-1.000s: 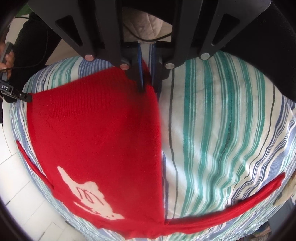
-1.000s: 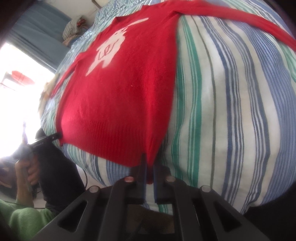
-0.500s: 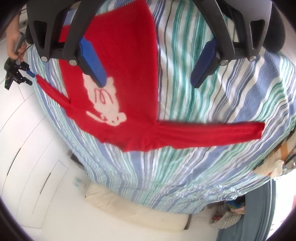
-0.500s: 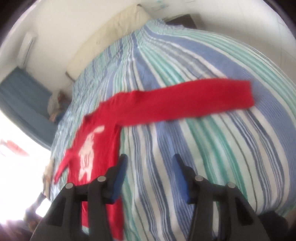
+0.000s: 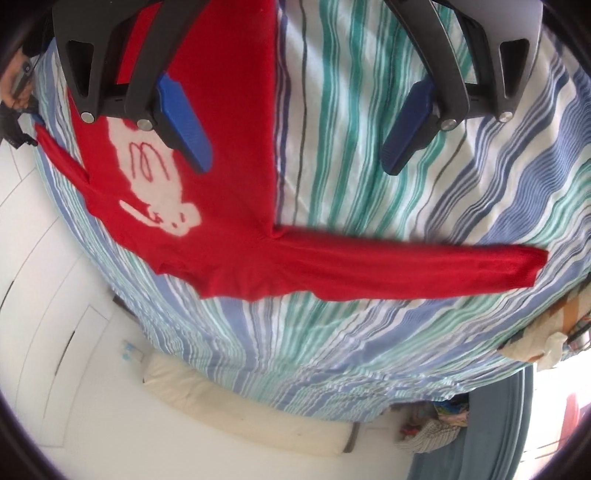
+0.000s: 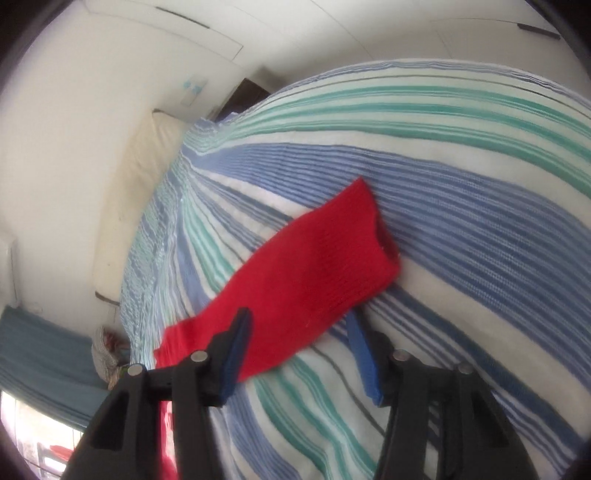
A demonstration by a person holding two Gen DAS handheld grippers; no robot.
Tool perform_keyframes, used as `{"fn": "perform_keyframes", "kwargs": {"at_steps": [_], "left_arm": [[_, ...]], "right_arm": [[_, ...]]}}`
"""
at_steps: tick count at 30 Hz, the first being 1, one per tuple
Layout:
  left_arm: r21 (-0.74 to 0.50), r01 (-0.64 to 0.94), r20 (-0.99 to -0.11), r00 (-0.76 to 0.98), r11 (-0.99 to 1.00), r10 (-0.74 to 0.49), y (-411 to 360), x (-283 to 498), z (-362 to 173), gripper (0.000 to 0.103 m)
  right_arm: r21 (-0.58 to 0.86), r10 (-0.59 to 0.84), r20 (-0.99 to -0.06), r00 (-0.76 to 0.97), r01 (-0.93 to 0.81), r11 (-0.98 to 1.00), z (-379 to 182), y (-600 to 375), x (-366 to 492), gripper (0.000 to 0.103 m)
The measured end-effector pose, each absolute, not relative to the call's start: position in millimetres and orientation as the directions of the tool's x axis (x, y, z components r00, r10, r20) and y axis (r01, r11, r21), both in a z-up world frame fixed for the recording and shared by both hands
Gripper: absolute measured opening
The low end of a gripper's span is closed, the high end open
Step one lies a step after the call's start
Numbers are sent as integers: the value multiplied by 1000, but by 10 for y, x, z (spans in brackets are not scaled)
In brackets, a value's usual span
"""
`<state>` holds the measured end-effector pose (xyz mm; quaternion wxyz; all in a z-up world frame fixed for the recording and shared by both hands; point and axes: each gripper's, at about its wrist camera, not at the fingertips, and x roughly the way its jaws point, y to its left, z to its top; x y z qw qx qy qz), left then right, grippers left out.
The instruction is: Fold small clothes
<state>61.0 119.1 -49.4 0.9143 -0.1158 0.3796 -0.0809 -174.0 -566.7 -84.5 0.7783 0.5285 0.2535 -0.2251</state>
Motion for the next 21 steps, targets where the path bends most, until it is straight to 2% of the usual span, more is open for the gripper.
{"fn": "perform_keyframes", "kwargs": {"at_steps": [4, 7, 9, 10, 12, 15, 18, 21], "left_arm": [[-277, 19, -660, 723, 961, -204, 1318, 600, -485, 94], [-268, 9, -662, 725, 963, -191, 1332, 607, -503, 94], [-253, 11, -665, 724, 968, -182, 1316, 605, -516, 94], [-238, 9, -668, 724, 971, -171, 1309, 610, -523, 94], [-217, 3, -669, 727, 976, -151, 1306, 608, -527, 94], [-230, -10, -670, 726, 973, -151, 1340, 630, -526, 94], [-251, -13, -666, 728, 968, -163, 1367, 644, -513, 94], [-236, -23, -670, 728, 971, -146, 1384, 651, -516, 94]], "right_arm": [[700, -107, -631, 768, 624, 348, -905, -5741, -1598, 53], [679, -146, -636, 758, 639, 363, -912, -5779, -1500, 48], [657, -167, -651, 741, 660, 364, -923, -5842, -1445, 30], [632, -181, -669, 721, 680, 371, -895, -5864, -1405, 7], [610, -209, -670, 713, 688, 392, -738, -5851, -1325, 5], [627, -182, -590, 787, 588, 511, -191, -5598, -1045, 5], [597, -72, -503, 861, 406, 692, 496, -5003, -540, 5], [517, 72, -467, 881, 205, 831, 1016, -4187, 44, 5]]}}
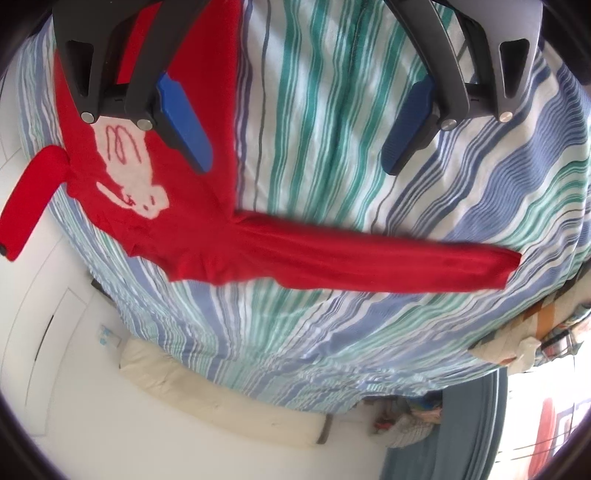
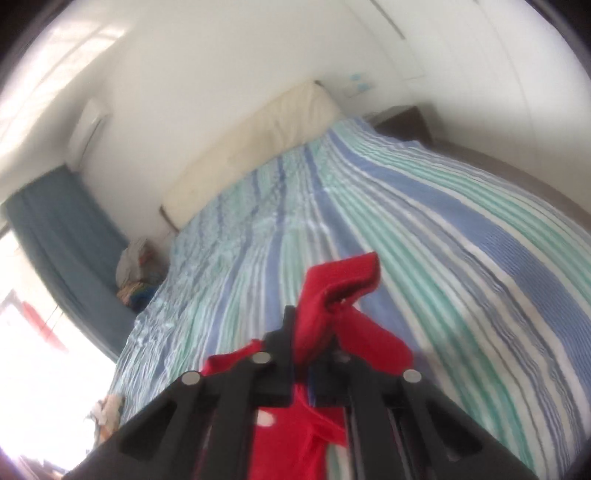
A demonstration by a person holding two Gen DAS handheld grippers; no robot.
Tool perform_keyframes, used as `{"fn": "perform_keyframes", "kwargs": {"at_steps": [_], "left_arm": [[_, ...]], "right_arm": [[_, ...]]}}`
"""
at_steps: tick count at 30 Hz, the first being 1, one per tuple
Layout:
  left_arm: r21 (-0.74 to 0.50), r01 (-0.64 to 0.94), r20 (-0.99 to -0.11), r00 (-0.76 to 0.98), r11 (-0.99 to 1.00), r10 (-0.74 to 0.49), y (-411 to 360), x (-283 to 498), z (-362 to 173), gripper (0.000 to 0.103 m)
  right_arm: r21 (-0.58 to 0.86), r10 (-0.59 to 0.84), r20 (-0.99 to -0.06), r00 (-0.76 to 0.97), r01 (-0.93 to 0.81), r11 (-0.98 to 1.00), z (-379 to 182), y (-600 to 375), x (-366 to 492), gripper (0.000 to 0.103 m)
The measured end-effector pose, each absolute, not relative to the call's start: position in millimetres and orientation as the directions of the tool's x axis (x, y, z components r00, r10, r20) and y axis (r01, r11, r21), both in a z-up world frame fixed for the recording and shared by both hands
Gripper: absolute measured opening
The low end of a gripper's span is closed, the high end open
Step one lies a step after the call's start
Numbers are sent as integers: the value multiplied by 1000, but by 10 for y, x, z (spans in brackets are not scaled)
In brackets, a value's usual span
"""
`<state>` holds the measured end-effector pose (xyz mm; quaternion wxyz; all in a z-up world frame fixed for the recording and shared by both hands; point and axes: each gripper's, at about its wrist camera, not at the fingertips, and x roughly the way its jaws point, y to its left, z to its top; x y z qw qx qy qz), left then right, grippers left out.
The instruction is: Fold small clothes
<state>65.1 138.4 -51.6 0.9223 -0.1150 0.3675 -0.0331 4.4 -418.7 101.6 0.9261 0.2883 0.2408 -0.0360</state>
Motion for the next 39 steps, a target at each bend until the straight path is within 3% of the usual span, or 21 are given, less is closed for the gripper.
{"fn": "perform_keyframes", "kwargs": {"at_steps": [3, 7, 9, 10, 11, 16, 19, 22, 26, 29, 32, 36, 39], "left_arm": [[-229, -46, -680, 723, 972, -126, 1436, 665, -545, 94], [-252, -69, -691, 712, 965, -130, 1515, 690, -585, 94], [-254, -72, -692, 710, 965, -129, 1532, 694, -591, 94], [-255, -72, -692, 710, 964, -130, 1540, 695, -593, 94], [-256, -73, -693, 709, 964, -130, 1546, 697, -594, 94], [-277, -74, -704, 694, 958, -150, 1556, 741, -615, 94], [-291, -67, -707, 687, 954, -167, 1533, 763, -621, 94], [-263, -62, -707, 691, 963, -149, 1491, 750, -616, 94], [-232, -58, -715, 687, 971, -130, 1454, 749, -636, 94], [-222, -58, -718, 685, 973, -123, 1442, 759, -651, 94], [-214, -58, -724, 679, 975, -119, 1422, 780, -673, 94], [-200, -52, -733, 671, 978, -115, 1370, 794, -705, 94], [-152, -49, -733, 676, 987, -79, 1337, 762, -708, 94]], "right_arm": [[441, 188, -470, 862, 45, 896, 1227, -3355, 571, 5], [401, 301, -523, 797, -81, 912, 993, -2459, 1111, 8], [438, 401, -591, 700, -139, 888, 683, -2150, 1325, 36], [467, 441, -636, 633, -140, 873, 503, -2055, 1409, 76], [501, 474, -646, 598, -137, 855, 351, -2021, 1428, 84], [623, 590, -568, 574, -169, 764, 140, -2323, 1290, 84], [575, 499, -624, 601, -78, 814, 124, -2652, 1269, 84], [581, 482, -705, 521, 33, 813, -236, -3015, 1244, 83], [341, 233, -879, 415, 206, 917, -751, -3449, 1079, 80], [230, 91, -889, 449, 268, 936, -755, -3719, 882, 79], [321, 178, -817, 549, 177, 930, -481, -3709, 718, 79], [546, 490, -696, 525, -58, 836, -330, -3362, 634, 79], [542, 477, -751, 456, 12, 840, -644, -3257, 715, 79]]}}
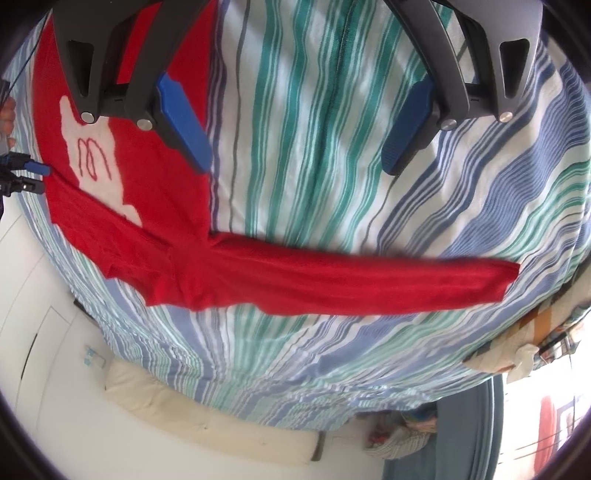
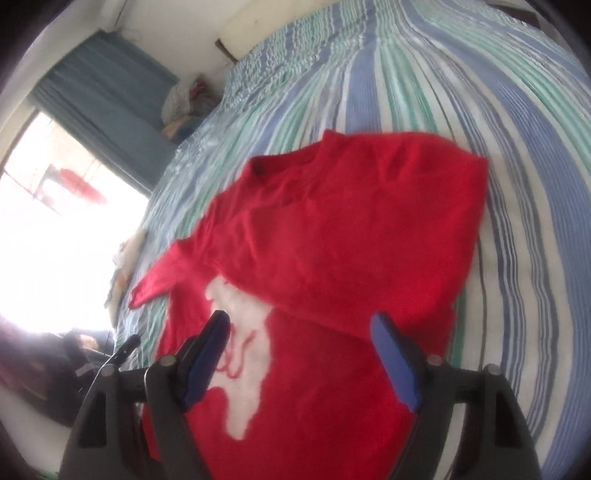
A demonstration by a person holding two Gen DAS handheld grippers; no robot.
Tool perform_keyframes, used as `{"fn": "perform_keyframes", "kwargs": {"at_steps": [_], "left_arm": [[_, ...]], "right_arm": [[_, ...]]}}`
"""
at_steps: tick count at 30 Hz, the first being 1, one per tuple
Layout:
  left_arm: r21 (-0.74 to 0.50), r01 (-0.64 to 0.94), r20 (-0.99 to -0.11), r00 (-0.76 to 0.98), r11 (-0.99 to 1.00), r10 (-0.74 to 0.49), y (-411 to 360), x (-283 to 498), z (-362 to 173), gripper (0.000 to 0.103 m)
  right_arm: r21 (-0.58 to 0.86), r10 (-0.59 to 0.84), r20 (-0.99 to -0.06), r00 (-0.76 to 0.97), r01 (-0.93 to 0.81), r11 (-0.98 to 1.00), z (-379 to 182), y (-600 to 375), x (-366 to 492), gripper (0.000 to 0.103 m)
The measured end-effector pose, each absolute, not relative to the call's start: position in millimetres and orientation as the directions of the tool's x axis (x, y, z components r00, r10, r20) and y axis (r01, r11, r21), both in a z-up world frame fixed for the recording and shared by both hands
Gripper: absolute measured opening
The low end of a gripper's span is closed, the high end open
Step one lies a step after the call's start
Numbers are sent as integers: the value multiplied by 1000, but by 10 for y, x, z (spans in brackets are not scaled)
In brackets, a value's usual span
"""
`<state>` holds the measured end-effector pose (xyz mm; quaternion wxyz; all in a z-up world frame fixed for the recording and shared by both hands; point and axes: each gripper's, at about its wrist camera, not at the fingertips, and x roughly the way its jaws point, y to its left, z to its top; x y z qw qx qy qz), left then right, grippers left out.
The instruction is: Fold small clothes
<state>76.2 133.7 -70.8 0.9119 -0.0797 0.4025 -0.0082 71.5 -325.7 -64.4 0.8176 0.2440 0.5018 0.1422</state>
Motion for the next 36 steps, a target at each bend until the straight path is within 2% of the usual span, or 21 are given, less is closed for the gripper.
{"fn": "perform_keyframes", "kwargs": {"at_steps": [1, 2, 3, 7, 10, 13, 16, 18, 20, 24, 27, 32, 36], "left_arm": [[-130, -49, -731, 679, 990, -62, 1331, 744, -705, 94], [-110, -50, -729, 683, 993, -47, 1328, 728, -698, 94], [-97, -49, -725, 688, 994, -37, 1329, 711, -690, 94], [-112, -37, -731, 680, 993, -57, 1331, 728, -689, 94], [-119, -21, -741, 668, 993, -75, 1275, 754, -703, 94], [-68, -13, -756, 653, 998, -43, 1207, 753, -740, 99], [-33, -19, -766, 643, 999, -13, 1201, 747, -788, 99], [-41, -35, -771, 637, 999, -9, 1250, 752, -805, 98], [-96, -47, -782, 622, 994, -45, 1354, 772, -805, 99], [-314, -144, -779, 604, 938, -168, 1834, 901, -748, 98], [-453, -250, -759, 612, 856, -223, 2326, 1081, -693, 99], [-469, -408, -816, 539, 783, -208, 3087, 1542, -865, 99], [-542, -508, -802, 550, 669, -233, 3576, 1670, -1053, 98]], "right_arm": [[493, 412, -796, 442, 80, 866, -768, -3316, 716, 76], [470, 375, -814, 444, 124, 874, -853, -3390, 676, 66], [489, 380, -801, 463, 138, 861, -871, -3465, 616, 63], [468, 345, -774, 531, 114, 876, -574, -3427, 269, 66], [520, 439, -740, 510, 18, 854, -401, -3212, -11, 68], [529, 480, -736, 478, -36, 848, -429, -3000, -311, 73], [356, 337, -807, 486, -56, 933, -557, -2819, -568, 73], [242, 237, -804, 545, -64, 968, -607, -2733, -734, 73], [195, 193, -765, 614, -65, 979, -626, -2687, -885, 74], [240, 208, -686, 697, -53, 969, -710, -2663, -1110, 77], [254, 215, -680, 701, -50, 966, -849, -2646, -1208, 78], [235, 220, -689, 690, -74, 969, -898, -2549, -1213, 81], [235, 222, -687, 692, -78, 969, -909, -2508, -1204, 81]]}}
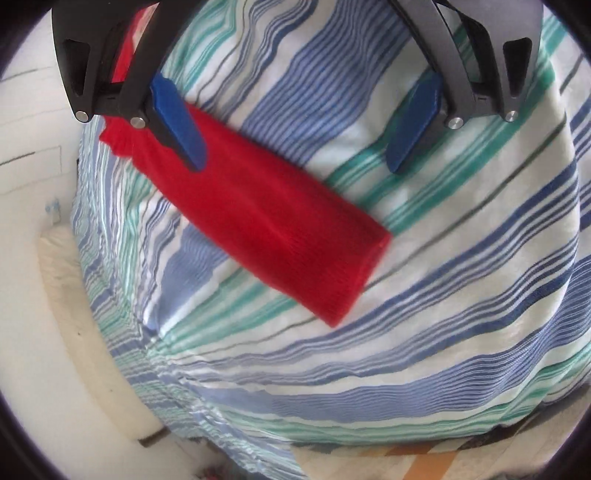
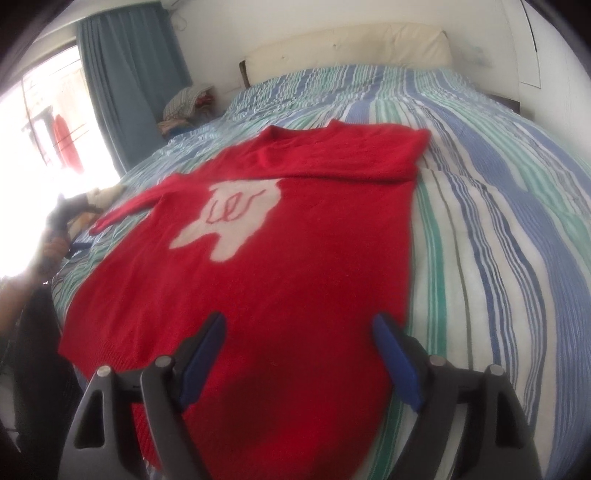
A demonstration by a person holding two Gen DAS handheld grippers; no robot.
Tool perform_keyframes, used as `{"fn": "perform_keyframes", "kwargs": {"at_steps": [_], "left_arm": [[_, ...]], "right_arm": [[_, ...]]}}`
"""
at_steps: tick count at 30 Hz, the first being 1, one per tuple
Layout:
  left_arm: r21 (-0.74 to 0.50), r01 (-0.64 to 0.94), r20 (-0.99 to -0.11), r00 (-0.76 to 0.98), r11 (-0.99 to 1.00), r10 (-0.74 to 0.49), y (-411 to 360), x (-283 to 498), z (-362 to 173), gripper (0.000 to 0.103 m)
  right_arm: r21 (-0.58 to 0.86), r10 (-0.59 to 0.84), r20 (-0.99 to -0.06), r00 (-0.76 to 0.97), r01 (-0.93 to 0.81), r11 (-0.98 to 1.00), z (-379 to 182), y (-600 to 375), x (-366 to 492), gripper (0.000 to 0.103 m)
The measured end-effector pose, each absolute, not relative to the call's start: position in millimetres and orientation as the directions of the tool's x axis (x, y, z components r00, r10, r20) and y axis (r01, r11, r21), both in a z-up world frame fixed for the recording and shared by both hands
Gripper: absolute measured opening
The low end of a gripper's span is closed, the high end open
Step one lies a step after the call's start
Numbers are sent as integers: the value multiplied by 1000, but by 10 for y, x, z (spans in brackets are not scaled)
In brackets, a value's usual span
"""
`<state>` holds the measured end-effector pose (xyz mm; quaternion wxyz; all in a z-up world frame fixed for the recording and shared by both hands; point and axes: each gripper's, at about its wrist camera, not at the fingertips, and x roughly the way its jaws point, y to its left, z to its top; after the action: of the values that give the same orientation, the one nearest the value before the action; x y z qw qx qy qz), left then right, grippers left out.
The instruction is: Fold small clothes
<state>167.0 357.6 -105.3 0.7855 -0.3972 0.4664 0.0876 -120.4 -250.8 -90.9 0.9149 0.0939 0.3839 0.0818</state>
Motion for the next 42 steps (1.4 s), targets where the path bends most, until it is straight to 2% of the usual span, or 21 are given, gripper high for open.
{"fn": "perform_keyframes", "kwargs": {"at_steps": [4, 6, 7, 8, 9, 10, 11, 13, 16, 18, 24, 29, 34, 36, 37, 38, 39, 40, 42], "left_arm": [[-551, -531, -789, 582, 644, -195, 3752, 1811, -1124, 96], [-535, -536, -792, 588, 653, -166, 3744, 1851, -1140, 89], [-511, -537, -799, 584, 671, -141, 3737, 1870, -1131, 76], [-488, -530, -806, 579, 693, -124, 3729, 1898, -1121, 58], [-466, -523, -813, 572, 714, -111, 3719, 1923, -1113, 46], [-453, -517, -817, 567, 727, -106, 3722, 1949, -1109, 18], [-445, -515, -819, 564, 733, -101, 3723, 1946, -1092, 8], [-413, -504, -819, 570, 759, -67, 3665, 1936, -952, 6], [-333, -403, -794, 608, 852, -23, 3305, 1953, -480, 6], [-298, -295, -762, 647, 908, -40, 2922, 1989, -78, 6], [-278, 61, -658, 715, 958, -237, 1456, 2239, 932, 6], [-247, 281, -642, 669, 927, -374, 185, 2356, 1120, 6], [-227, 446, -664, 579, 866, -473, -801, 2182, 847, 6], [-244, 479, -697, 517, 843, -496, -1086, 2180, 629, 13], [-257, 484, -716, 486, 836, -501, -1193, 2186, 513, 31], [-265, 479, -737, 459, 837, -496, -1253, 2194, 394, 57], [-269, 465, -751, 447, 844, -486, -1262, 2198, 300, 67], [-272, 450, -756, 447, 851, -478, -1238, 2181, 235, 74], [-279, 427, -758, 452, 860, -470, -1087, 2139, 156, 76]], "right_arm": [[247, 229, -682, 694, -76, 966, -908, -2505, -1229, 81], [248, 228, -683, 694, -73, 966, -912, -2505, -1227, 81], [250, 228, -683, 693, -72, 966, -912, -2504, -1228, 81], [251, 228, -684, 693, -70, 966, -910, -2503, -1231, 81], [251, 228, -684, 694, -69, 965, -906, -2505, -1234, 81], [252, 227, -683, 694, -68, 965, -903, -2502, -1242, 81], [255, 229, -683, 694, -68, 965, -902, -2509, -1241, 81], [261, 233, -682, 693, -66, 963, -896, -2516, -1239, 82], [276, 244, -675, 696, -68, 959, -865, -2531, -1256, 82], [288, 253, -667, 701, -70, 955, -842, -2540, -1271, 82], [312, 280, -655, 702, -87, 946, -813, -2524, -1256, 82], [300, 277, -651, 706, -96, 949, -795, -2500, -1298, 82], [306, 275, -644, 714, -90, 948, -776, -2538, -1318, 82], [315, 275, -639, 718, -82, 946, -773, -2563, -1317, 82], [322, 278, -638, 718, -79, 944, -774, -2576, -1314, 82], [328, 281, -637, 718, -77, 942, -777, -2588, -1308, 81], [332, 281, -637, 718, -73, 940, -779, -2599, -1305, 82], [335, 280, -637, 718, -70, 940, -779, -2610, -1305, 82], [336, 275, -634, 723, -63, 940, -770, -2640, -1321, 82]]}}
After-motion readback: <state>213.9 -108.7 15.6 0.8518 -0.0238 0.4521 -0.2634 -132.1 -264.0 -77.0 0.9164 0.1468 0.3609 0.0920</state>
